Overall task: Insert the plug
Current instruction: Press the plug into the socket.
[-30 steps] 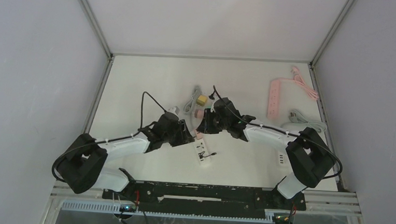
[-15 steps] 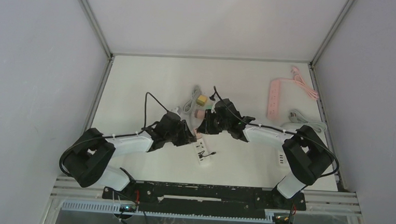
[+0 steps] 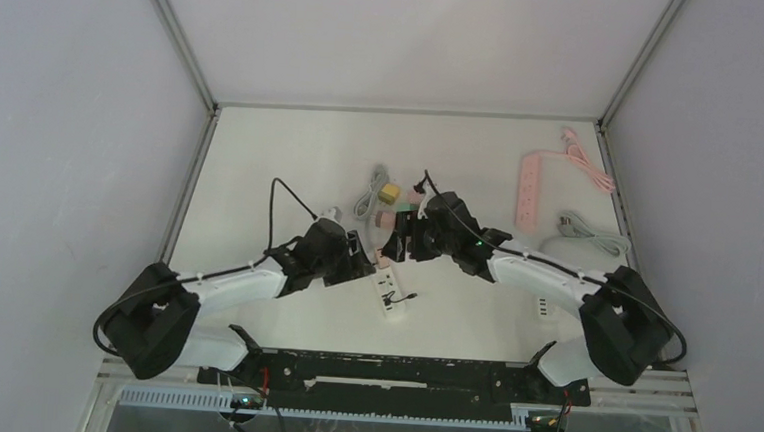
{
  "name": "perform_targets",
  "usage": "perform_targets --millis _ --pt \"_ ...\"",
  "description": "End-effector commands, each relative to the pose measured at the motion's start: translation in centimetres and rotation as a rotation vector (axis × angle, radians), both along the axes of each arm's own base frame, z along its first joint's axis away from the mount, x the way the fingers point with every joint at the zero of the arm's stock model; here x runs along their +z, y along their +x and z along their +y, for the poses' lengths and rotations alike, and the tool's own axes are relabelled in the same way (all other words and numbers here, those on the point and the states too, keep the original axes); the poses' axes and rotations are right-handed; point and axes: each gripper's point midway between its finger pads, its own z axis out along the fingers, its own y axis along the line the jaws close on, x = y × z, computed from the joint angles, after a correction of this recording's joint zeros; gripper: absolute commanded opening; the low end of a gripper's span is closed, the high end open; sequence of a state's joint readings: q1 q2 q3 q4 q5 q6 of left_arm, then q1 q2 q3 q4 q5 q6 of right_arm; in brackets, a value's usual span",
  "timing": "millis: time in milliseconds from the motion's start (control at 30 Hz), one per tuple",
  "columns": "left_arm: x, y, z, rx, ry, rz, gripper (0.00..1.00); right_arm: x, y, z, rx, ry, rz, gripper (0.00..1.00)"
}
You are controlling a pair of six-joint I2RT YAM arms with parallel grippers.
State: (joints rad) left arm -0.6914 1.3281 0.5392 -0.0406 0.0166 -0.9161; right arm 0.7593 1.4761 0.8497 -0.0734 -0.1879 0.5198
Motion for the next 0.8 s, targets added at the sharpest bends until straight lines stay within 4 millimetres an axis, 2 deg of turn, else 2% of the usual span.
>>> perform_targets --millis 0,67,233,300,433,567,767 --pt "2.0 -0.6 0.9 0.035 0.072 -0.067 0.72 4.9 1.4 -1.5 -0.027 0.015 -0.175 0.94" --pt "2.9 -0.8 0.8 0.049 0.093 -0.09 0.76 5.6 1.6 -2.6 -0.06 -0.008 -0.217 0.99" --pt "4.3 -0.8 0.3 0.093 0.158 -0.122 0.82 6.7 1.6 -6.5 -0.169 -0.046 -0.314 1.0" --pt "4.7 -0.7 -0.1 0.114 0.191 -0.126 0.88 6.7 1.7 -8.4 -0.229 -0.068 -0.35 1.0" --pt "5.4 -0.5 -1.9 0.111 0.244 -0.137 0.91 6.2 1.7 -11.9 -0.332 -0.074 -0.387 1.0" --pt "4.6 -0.1 -3.7 0.105 0.279 -0.107 0.92 6.2 1.7 -14.6 -0.421 -0.065 -0.429 1.0" --pt "2.8 0.3 -4.4 0.122 0.351 -0.051 0.89 5.7 1.1 -16.7 -0.464 -0.039 -0.477 1.0"
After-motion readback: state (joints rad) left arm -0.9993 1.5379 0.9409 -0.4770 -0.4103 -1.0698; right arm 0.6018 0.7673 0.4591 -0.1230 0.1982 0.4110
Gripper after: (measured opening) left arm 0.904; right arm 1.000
